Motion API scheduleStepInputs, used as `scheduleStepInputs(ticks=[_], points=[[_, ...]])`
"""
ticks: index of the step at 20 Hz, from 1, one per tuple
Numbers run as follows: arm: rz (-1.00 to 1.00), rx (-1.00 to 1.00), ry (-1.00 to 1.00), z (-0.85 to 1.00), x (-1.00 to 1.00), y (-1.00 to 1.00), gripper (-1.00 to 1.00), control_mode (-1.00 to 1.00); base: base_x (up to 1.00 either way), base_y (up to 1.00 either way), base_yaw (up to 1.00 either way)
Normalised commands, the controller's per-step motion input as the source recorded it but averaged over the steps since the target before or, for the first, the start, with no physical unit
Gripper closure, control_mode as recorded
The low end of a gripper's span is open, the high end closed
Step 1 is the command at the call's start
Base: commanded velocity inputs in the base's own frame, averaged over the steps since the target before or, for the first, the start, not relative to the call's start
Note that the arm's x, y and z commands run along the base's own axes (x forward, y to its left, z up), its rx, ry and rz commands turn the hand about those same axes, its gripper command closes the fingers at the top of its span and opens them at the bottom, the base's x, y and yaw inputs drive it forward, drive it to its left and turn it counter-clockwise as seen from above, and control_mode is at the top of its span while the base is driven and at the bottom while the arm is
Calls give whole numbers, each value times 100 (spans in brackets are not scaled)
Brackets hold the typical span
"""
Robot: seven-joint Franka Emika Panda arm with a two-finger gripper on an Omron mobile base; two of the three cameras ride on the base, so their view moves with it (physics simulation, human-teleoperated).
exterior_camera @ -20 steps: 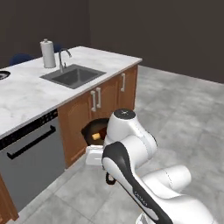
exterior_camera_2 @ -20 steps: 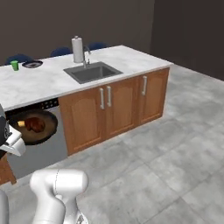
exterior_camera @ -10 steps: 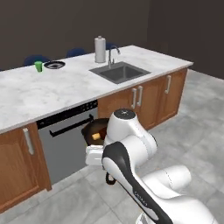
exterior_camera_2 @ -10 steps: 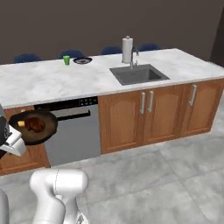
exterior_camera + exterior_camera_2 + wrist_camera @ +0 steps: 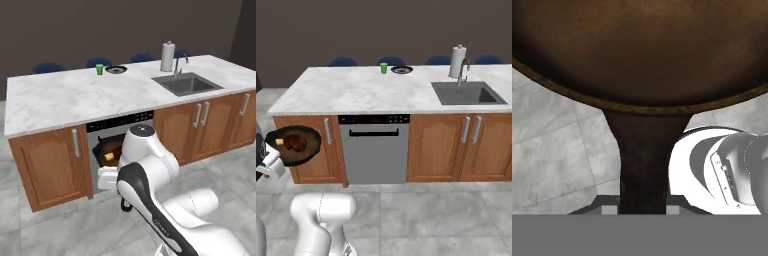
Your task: Pick up the pan with the steak in it and place it on the dining table. Then place the steak on the plate.
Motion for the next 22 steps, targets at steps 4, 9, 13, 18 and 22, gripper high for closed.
scheduleStepInputs(ticks=[4,9,13,18,22], points=[[0,0,0,0,0,0,100,100,0,47,13],[0,0,0,0,0,0,100,100,4,100,7],[0,0,0,0,0,0,100,100,5,100,6],[0,0,0,0,0,0,100,100,8,100,4],[0,0,0,0,0,0,100,100,6,100,5]])
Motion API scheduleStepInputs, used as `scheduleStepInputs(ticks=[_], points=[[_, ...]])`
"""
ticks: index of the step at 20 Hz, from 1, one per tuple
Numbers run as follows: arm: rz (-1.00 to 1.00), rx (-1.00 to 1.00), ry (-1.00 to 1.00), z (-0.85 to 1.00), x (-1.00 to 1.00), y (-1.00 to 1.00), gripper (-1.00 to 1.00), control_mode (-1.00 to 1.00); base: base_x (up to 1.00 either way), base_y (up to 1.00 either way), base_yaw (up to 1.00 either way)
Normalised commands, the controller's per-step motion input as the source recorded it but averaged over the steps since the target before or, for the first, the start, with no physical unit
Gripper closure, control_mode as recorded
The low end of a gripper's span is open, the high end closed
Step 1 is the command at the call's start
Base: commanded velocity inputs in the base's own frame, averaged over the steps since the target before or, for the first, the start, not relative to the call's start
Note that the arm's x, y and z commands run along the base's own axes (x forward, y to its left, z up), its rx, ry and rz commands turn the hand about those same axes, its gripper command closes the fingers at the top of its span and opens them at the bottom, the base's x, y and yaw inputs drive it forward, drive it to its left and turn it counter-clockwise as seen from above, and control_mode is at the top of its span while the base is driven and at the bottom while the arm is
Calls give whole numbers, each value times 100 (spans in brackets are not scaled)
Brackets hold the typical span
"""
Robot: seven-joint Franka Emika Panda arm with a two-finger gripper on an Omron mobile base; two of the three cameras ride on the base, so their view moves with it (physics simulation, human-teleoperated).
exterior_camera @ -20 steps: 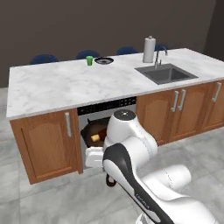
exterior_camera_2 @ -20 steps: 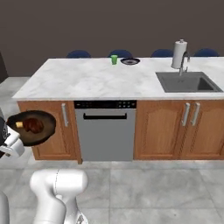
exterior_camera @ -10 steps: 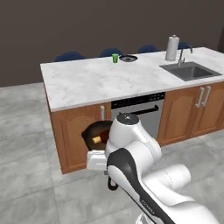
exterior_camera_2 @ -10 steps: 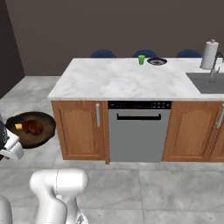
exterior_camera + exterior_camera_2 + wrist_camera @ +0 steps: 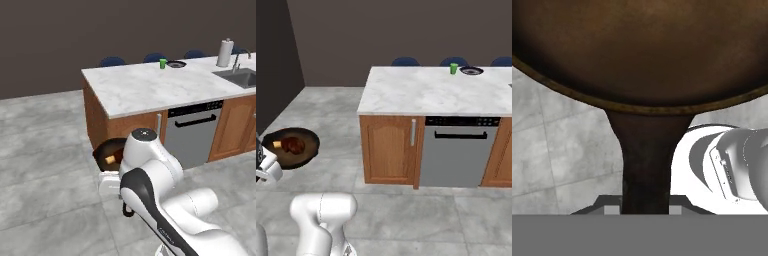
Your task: Pick up the pan with the steak in it and place it on the dining table. Then place the steak on the plate.
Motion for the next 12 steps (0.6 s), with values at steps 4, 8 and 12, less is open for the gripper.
scheduleStepInputs(ticks=[4,8,12], points=[[0,0,0,0,0,0,100,100,11,100,7],[0,0,0,0,0,0,100,100,32,91,8],[0,0,0,0,0,0,100,100,78,71,5]])
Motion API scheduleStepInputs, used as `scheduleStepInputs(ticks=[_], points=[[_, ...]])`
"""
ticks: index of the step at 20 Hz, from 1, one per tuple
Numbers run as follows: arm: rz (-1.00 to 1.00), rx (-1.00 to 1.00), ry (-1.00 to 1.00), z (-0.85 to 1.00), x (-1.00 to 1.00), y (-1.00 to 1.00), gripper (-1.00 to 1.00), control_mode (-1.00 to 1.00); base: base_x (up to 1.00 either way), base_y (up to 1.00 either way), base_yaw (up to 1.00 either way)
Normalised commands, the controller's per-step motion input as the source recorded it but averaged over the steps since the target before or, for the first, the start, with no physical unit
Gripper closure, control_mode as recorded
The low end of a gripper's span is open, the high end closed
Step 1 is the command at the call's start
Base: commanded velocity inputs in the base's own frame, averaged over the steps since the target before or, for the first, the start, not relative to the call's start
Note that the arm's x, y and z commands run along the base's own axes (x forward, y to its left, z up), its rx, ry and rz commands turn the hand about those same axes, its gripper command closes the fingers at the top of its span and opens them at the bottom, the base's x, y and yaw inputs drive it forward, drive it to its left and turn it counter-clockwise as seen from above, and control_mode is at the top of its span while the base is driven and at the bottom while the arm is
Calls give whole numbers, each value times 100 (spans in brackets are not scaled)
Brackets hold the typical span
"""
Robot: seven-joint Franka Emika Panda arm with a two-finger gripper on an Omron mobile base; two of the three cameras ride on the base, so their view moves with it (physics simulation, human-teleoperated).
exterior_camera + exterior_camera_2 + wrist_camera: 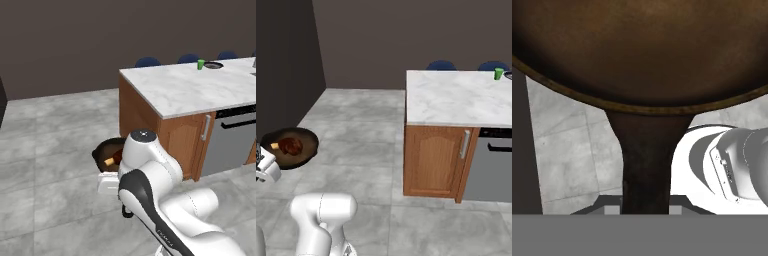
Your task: Pick up the pan with the steak in it and place it on the dining table. Then place the steak on the plate.
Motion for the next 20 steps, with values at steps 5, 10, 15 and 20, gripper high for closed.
scheduleStepInputs(ticks=[5,10,15,20], points=[[0,0,0,0,0,0,100,100,95,62,4],[0,0,0,0,0,0,100,100,100,50,3],[0,0,0,0,0,0,100,100,100,41,1],[0,0,0,0,0,0,100,100,100,32,0]])
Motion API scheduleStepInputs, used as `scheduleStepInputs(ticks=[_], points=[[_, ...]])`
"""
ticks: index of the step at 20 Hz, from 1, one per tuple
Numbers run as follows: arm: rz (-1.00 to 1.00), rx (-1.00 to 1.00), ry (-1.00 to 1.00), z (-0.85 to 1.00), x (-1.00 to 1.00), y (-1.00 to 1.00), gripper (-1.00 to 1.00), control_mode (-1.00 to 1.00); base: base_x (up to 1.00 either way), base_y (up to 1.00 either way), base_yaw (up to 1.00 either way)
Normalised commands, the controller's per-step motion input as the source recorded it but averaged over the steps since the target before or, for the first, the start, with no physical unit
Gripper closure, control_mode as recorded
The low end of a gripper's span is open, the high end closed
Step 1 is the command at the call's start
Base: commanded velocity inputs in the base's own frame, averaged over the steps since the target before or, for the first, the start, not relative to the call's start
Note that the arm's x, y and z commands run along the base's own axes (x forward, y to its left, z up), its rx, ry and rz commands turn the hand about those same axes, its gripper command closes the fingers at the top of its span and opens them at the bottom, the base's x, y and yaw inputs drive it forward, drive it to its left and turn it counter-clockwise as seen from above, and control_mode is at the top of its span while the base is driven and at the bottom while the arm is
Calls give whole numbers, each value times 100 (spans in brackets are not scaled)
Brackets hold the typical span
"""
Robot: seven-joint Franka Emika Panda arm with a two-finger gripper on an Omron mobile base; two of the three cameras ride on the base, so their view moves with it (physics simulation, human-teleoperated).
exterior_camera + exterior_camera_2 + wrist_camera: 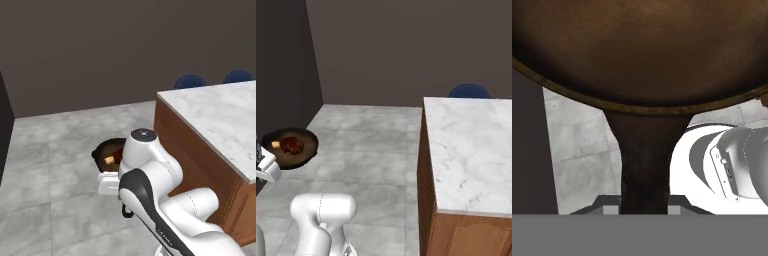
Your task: Pick up the pan with the steak in it and place it on the dining table. Then place the steak on the plate.
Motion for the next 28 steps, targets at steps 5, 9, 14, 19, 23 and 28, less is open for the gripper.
scheduleStepInputs(ticks=[5,9,14,19,23,28], points=[[0,0,0,0,0,0,100,100,100,25,0],[0,0,0,0,0,0,100,100,100,25,0],[0,0,0,0,0,0,100,100,100,26,0],[0,0,0,0,0,0,100,100,100,30,0],[0,0,0,0,0,0,100,100,100,30,0],[0,0,0,0,0,0,100,100,100,29,0]])
